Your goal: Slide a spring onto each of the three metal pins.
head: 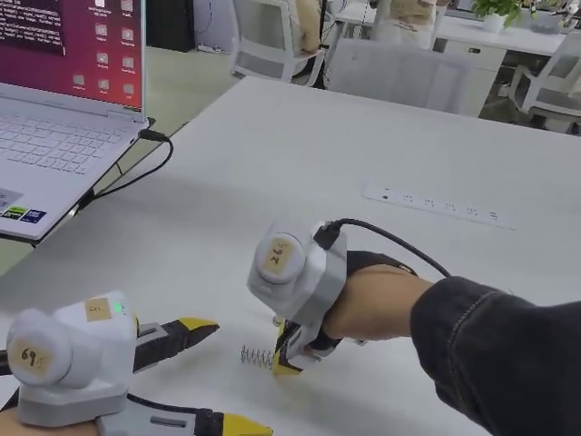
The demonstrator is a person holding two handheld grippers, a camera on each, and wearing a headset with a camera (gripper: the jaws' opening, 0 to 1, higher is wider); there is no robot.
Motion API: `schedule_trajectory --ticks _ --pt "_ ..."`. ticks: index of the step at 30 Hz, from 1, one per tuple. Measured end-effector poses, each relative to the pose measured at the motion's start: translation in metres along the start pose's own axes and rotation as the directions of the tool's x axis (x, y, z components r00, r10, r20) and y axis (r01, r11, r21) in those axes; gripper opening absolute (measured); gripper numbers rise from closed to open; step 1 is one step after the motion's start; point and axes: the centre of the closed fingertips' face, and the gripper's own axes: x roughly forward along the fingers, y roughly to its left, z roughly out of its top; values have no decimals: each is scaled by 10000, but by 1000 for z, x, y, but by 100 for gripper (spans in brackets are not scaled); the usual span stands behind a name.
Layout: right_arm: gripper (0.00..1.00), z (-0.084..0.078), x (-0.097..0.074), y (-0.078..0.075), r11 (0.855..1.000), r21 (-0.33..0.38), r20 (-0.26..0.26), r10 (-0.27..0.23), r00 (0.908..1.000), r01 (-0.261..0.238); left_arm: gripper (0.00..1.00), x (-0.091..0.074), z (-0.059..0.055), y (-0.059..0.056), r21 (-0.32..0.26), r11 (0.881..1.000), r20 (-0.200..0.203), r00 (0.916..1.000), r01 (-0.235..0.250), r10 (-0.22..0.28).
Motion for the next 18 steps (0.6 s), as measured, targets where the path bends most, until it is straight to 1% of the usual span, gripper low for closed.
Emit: schedule_trajectory --ticks 5,9,11,14,18 --pt "8 -1 -8 2 10000 -50 31 16 10000 -16 81 1 1 0 11 10000 21 10000 32 -32" --pt "8 0 -15 5 9999 40 212 135 9997 -136 81 1 2 -1 51 10000 15 10000 66 -66" --pt "8 0 -20 7 9999 -53 210 130 9997 -129 81 2 2 -1 58 9999 29 10000 86 -87" --pt "8 2 -27 11 9997 -155 340 197 9992 -192 80 2 4 -1 81 9999 46 9999 98 -98" --pt "8 2 -34 13 9995 -296 394 143 9991 -131 80 2 4 -1 105 9999 42 9999 119 -119"
